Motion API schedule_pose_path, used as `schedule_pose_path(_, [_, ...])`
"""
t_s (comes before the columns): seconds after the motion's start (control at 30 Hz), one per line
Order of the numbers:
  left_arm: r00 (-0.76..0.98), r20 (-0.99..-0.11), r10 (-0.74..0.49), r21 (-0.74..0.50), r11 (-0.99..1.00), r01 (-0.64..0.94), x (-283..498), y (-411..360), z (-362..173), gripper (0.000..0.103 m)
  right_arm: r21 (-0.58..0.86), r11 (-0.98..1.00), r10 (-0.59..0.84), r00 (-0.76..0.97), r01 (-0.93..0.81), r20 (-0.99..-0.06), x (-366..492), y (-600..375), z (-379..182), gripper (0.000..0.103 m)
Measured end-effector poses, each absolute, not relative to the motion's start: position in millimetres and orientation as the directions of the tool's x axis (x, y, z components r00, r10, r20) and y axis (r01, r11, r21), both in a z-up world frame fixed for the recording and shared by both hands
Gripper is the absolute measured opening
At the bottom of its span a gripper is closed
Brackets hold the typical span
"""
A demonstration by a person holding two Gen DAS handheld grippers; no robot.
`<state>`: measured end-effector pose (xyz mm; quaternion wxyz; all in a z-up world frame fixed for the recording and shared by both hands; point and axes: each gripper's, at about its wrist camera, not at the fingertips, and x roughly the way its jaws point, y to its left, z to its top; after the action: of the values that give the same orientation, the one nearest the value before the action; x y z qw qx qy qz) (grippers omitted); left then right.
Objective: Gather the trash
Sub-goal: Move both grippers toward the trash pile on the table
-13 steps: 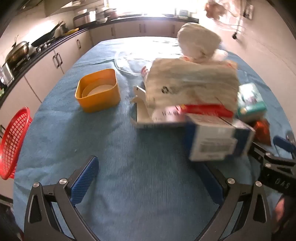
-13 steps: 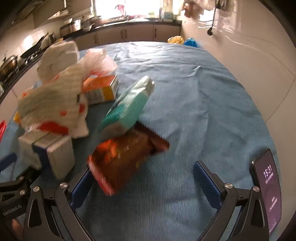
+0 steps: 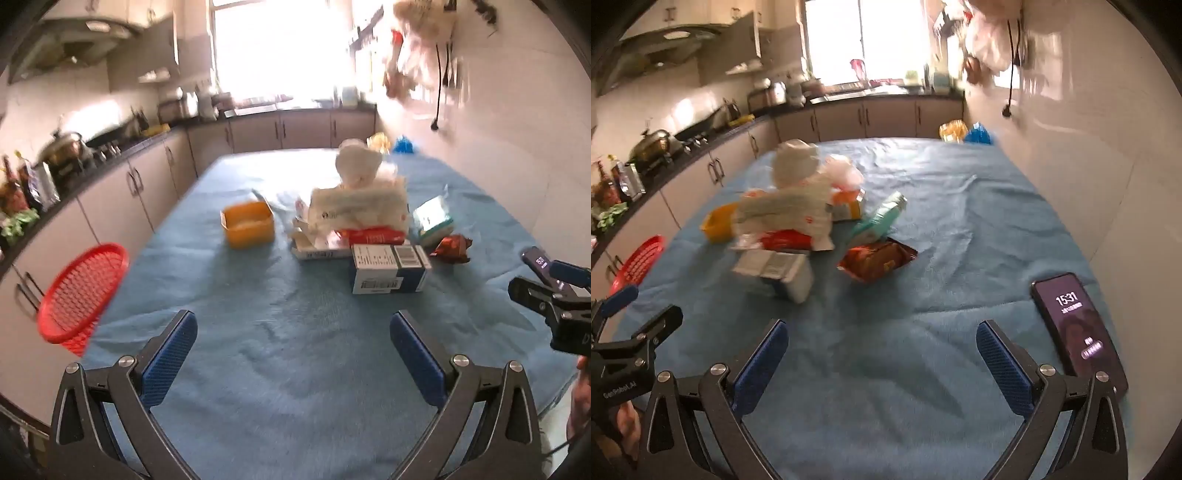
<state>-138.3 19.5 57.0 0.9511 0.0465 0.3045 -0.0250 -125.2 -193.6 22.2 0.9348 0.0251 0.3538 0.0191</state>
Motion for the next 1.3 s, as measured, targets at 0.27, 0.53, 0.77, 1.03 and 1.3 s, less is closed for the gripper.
schedule_pose_path(0.27, [0.841,-0.54,0.016,0.087,0.996,0.037,-169.3,20.9,52.7,0.103,0.047,0.999,0.048,0.774,-0.024,-0.632,-172.3,-175.7,18.4,0.102])
schedule_pose_path(0.53, [0.822,-0.569,0.013,0.081,0.996,0.041,-166.3,18.0,44.7,0.103,0.072,0.997,0.043,0.774,0.003,-0.631,-181.0,-185.7,16.8,0.102])
schedule_pose_path(0.77, [0.811,-0.584,0.017,0.079,0.996,0.035,-164.9,24.2,40.5,0.103,0.088,0.996,0.071,0.76,-0.019,-0.646,-176.5,-179.7,13.5,0.102])
schedule_pose_path(1.03, [0.803,-0.596,0.011,0.067,0.997,0.036,-163.5,28.5,38.0,0.103,0.079,0.997,0.072,0.745,-0.026,-0.663,-171.7,-174.8,9.4,0.102])
schedule_pose_path(1.3, [0.801,-0.598,0.01,0.066,0.997,0.037,-163.6,28.9,37.8,0.103,0.079,0.997,0.073,0.744,-0.027,-0.665,-170.3,-174.4,9.2,0.102])
